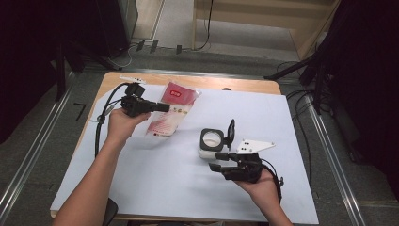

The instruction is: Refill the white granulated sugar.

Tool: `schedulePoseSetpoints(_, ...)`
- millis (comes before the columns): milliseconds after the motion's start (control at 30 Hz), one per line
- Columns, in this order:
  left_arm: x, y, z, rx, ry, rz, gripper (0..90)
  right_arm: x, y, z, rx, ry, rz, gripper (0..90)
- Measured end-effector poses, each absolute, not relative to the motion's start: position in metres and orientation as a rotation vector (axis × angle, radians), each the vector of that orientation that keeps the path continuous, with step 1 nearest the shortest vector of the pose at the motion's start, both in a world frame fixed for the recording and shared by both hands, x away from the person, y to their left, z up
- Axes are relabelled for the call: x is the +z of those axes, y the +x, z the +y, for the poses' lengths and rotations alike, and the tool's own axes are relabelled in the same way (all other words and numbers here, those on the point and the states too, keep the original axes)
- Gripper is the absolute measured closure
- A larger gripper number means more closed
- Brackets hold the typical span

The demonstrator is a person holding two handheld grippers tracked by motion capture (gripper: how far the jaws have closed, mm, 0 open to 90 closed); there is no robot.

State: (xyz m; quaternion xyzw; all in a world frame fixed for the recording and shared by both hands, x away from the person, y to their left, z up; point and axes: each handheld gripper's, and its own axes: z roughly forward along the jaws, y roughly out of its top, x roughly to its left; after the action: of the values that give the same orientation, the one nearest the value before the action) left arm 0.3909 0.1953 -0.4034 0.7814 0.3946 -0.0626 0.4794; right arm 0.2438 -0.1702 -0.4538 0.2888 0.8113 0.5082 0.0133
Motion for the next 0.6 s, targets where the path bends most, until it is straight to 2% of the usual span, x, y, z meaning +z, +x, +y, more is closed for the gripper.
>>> schedulePoseSetpoints(133,-0.409,0.390,0.201,-0.192,1.857,0.969,90.0,-0.454,0.244,-0.171,1.578,0.912,2.538,51.5)
schedulePoseSetpoints(600,-0.409,0.375,0.210,-0.139,1.883,0.953,90.0,-0.453,0.245,-0.175,1.567,0.920,2.525,51.4)
